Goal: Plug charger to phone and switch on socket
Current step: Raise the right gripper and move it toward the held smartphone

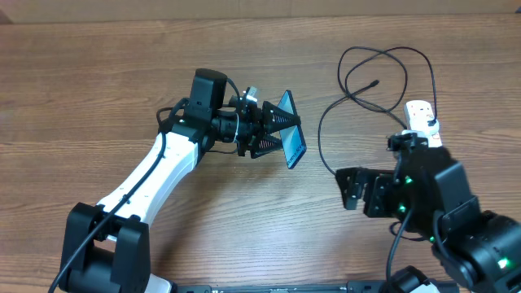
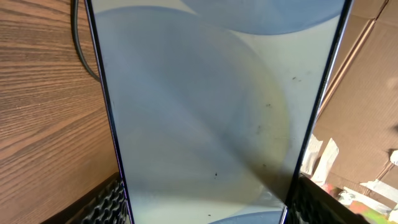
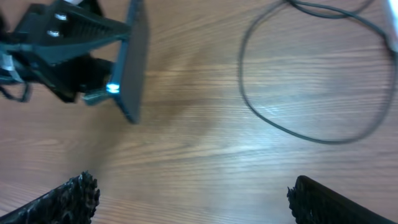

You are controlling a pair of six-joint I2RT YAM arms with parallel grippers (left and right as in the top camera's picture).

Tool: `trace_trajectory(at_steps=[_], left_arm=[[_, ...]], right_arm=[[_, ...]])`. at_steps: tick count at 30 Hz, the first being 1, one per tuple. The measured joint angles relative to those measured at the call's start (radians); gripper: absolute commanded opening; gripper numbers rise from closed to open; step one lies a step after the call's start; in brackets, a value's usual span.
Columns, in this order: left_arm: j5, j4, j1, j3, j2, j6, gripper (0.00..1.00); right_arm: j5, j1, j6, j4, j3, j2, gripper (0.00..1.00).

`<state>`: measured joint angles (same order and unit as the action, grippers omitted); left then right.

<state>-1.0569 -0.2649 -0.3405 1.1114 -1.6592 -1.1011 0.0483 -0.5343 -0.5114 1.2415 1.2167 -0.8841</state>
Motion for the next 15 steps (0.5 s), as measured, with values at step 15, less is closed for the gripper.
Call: trace_trajectory(at_steps=[15], left_arm=[[-0.002,0.0,0.0,0.0,0.0,0.0,0.25]], right_arm=[[0.417,-0.379,-0.418,-0.328,-0.323,-0.009,1.0]])
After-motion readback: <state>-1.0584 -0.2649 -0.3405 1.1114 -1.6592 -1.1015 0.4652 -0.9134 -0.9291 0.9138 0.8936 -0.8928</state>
